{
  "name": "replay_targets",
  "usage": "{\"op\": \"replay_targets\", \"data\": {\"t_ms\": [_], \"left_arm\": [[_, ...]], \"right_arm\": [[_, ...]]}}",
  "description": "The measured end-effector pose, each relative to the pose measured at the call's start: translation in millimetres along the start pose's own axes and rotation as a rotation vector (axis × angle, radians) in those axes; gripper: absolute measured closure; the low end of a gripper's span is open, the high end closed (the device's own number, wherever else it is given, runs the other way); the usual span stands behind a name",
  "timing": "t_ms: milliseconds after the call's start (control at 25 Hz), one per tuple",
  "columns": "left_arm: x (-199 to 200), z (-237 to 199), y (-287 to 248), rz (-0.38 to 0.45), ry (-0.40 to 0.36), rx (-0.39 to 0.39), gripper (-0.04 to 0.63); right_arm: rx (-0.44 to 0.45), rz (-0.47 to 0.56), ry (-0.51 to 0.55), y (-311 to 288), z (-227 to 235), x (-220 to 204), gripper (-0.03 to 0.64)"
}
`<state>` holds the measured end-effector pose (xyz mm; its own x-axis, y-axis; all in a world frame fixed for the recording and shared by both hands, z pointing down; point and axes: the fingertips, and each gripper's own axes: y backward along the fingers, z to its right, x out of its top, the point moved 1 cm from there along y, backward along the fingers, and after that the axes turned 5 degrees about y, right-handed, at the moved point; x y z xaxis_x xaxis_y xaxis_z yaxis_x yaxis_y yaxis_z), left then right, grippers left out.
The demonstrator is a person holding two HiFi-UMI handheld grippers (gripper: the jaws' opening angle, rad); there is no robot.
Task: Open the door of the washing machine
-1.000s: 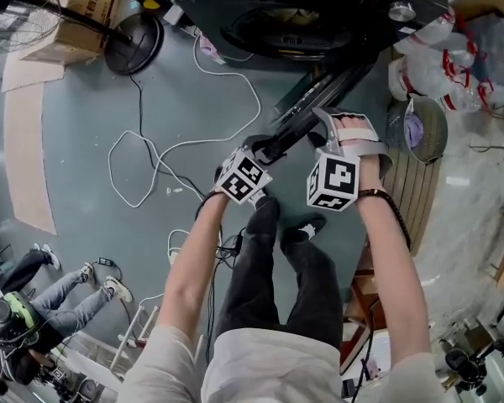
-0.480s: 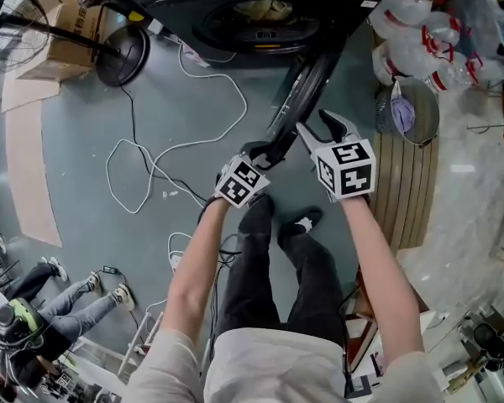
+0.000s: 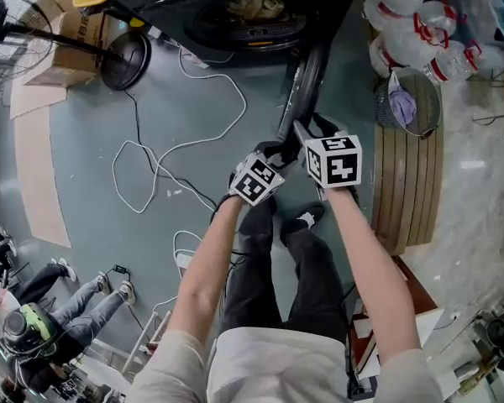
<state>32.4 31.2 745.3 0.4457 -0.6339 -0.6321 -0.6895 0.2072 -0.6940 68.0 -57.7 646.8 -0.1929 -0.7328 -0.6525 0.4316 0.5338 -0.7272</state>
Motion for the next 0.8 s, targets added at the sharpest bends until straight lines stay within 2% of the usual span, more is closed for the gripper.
{"op": "replay_targets", "data": {"t_ms": [160,360,520,640,800], "left_arm": [[9,14,1,0.036,0.0,0.012,0.411],[35,20,6,0.124,0.016,0.051,0.535],[74,17,5,0.185,-0.005,0.089,0.538],[92,20,-7,0.175,-0.041,0.123,0.538],[110,32,-32,0.161,-0.1,0.125,0.538]], "right_arm": [[0.016,-0.006,-0.004,10,9,-7,0.457],[0.032,0.019,-0.026,28,32,-18,0.472],[0.01,0.032,-0.029,43,52,-24,0.485],[-0.017,0.039,-0.039,55,66,-30,0.494],[-0.046,0.048,-0.02,68,86,-34,0.5]]}}
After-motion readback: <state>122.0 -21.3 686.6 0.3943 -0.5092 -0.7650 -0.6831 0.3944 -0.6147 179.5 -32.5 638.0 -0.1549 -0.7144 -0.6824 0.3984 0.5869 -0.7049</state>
